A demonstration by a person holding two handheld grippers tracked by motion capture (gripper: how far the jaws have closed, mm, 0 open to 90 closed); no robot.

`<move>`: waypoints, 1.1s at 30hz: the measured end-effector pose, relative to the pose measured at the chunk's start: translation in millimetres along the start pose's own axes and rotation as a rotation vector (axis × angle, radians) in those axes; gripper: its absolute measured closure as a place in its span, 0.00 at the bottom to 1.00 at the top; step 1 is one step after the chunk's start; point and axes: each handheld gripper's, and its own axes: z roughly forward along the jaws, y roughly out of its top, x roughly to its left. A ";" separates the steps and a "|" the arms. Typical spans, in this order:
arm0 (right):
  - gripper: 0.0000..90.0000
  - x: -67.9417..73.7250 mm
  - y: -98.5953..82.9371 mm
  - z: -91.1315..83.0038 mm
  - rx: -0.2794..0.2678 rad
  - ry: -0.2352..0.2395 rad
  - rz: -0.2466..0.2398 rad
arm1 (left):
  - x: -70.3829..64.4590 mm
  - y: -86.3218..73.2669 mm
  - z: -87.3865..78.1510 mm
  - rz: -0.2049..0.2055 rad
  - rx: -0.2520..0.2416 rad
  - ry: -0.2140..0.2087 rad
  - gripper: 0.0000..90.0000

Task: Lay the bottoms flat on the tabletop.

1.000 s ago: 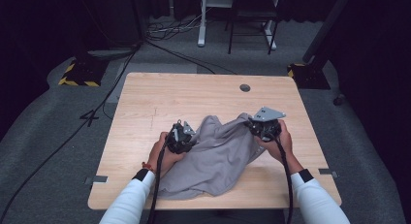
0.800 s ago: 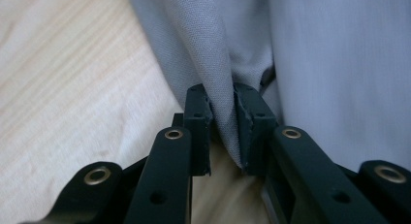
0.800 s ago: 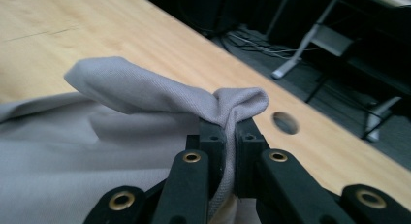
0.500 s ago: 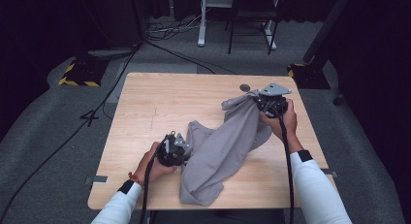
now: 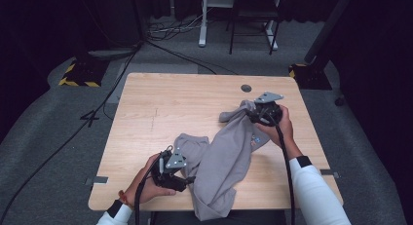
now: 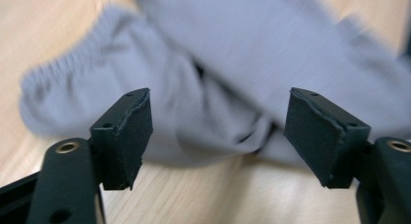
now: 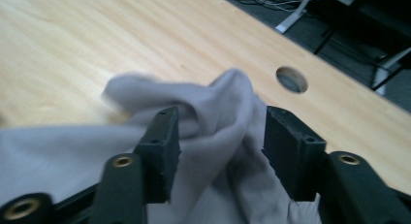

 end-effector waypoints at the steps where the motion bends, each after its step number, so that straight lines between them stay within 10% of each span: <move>1: 0.49 -2.3 -11.9 -11.1 -0.022 0.014 0.021 | -3.1 2.8 -2.5 -0.006 -0.020 -0.005 0.25; 7: 0.50 2.4 -54.4 -34.0 -0.021 0.060 0.031 | -37.5 26.4 14.1 0.054 -0.060 -0.055 0.25; 17: 0.52 23.7 -90.5 -10.2 0.088 0.141 0.014 | -42.2 41.0 95.9 0.088 0.141 -0.012 0.47; 26: 0.54 21.5 -94.4 0.7 0.125 0.156 0.042 | -25.9 34.4 87.6 0.103 0.106 -0.032 0.94; 33: 0.53 9.6 -99.1 -1.4 0.140 0.144 0.080 | -12.5 36.5 62.0 0.063 -0.013 0.019 0.98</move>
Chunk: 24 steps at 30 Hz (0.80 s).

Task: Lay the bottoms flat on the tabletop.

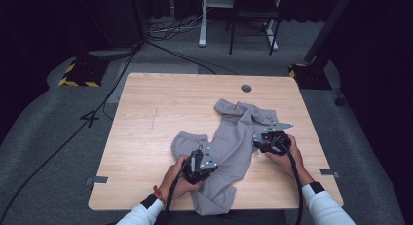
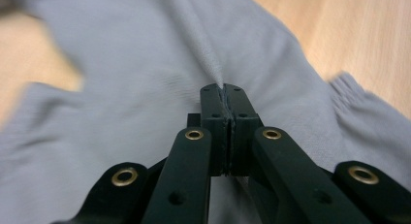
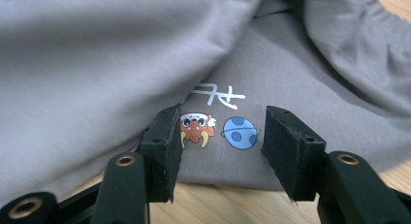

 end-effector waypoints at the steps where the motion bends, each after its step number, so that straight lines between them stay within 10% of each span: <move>1: 0.53 -4.4 -1.4 -1.2 0.003 -0.014 0.013 | 7.9 -1.4 -13.9 -0.027 -0.046 0.030 0.98; 12: 0.54 -28.0 -7.4 -9.4 0.050 -0.174 0.025 | 63.0 -28.0 -63.4 -0.200 -0.157 0.166 0.98; 24: 0.55 -57.2 -21.0 -17.0 0.061 -0.331 0.057 | 106.8 -66.2 -72.3 -0.317 -0.069 0.242 0.98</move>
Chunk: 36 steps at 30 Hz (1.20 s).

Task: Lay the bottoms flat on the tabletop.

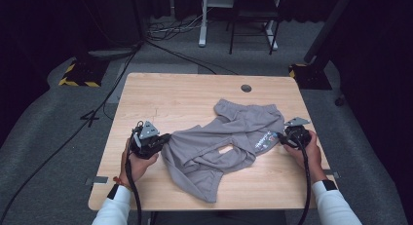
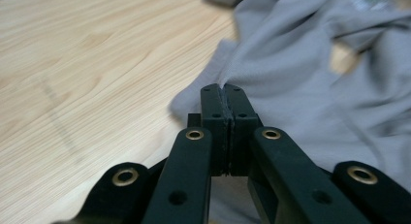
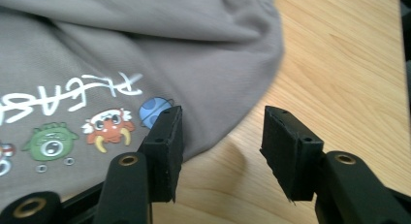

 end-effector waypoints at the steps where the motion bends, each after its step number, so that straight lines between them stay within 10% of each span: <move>1: 0.56 -2.5 -1.1 0.4 0.003 -0.026 -0.006 | 6.7 -3.8 1.6 -0.022 0.015 0.006 0.98; 10: 0.53 -6.3 -3.6 0.6 0.005 -0.066 0.003 | 13.7 -13.0 8.9 -0.033 0.076 0.036 0.89; 15: 0.52 2.0 0.4 -16.3 -0.100 0.072 0.036 | 3.0 -9.5 10.7 -0.011 0.058 -0.004 0.70; 16: 0.52 11.8 4.1 -24.4 -0.146 0.171 0.023 | 0.2 -8.4 10.8 0.000 0.049 -0.015 0.68; 22: 0.51 62.7 15.8 -28.0 -0.153 0.320 -0.115 | -35.4 -2.9 26.6 0.108 0.059 -0.079 0.55; 28: 0.54 92.5 16.2 -19.3 -0.101 0.379 -0.186 | -52.4 -5.0 49.4 0.152 0.144 -0.079 0.48; 36: 0.53 70.0 12.1 -17.2 -0.045 0.384 -0.110 | -29.6 -16.2 53.7 0.059 0.184 -0.072 0.51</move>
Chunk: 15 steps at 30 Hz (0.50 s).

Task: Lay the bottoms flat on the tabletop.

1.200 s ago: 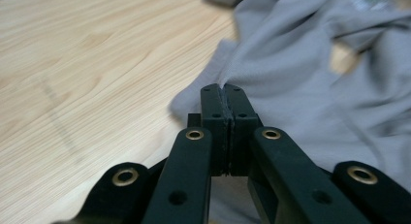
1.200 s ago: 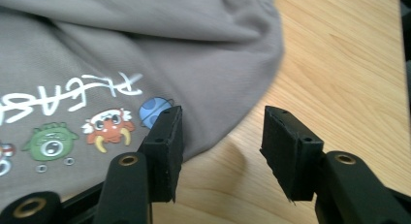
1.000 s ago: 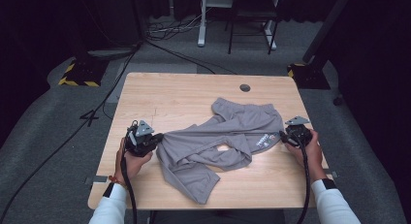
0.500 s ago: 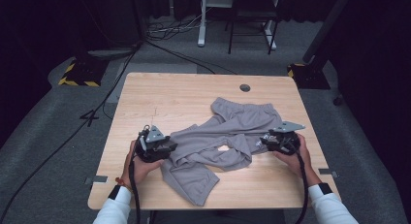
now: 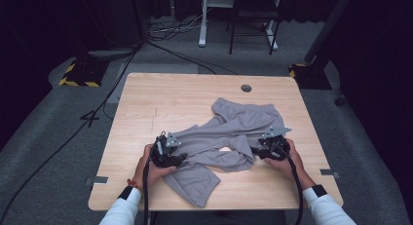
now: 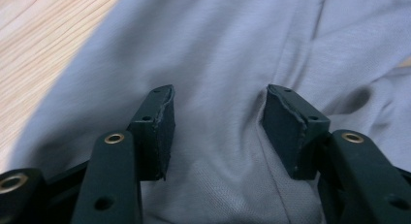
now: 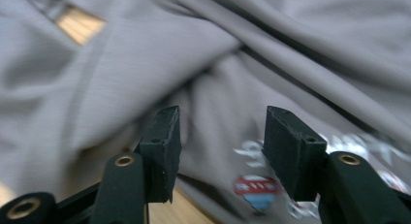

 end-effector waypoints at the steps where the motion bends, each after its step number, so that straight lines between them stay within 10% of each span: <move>1: 0.53 -5.0 -2.1 -1.9 0.006 -0.014 0.017 | 3.0 -1.8 -1.1 -0.010 -0.005 0.007 0.51; 7: 0.52 -39.6 -21.0 -16.9 0.036 -0.098 0.114 | 13.1 -9.3 -9.9 -0.020 0.006 0.021 0.52; 15: 0.52 -56.0 -26.9 -24.2 0.068 -0.213 0.121 | 20.1 -22.1 -23.8 -0.039 0.012 0.024 0.52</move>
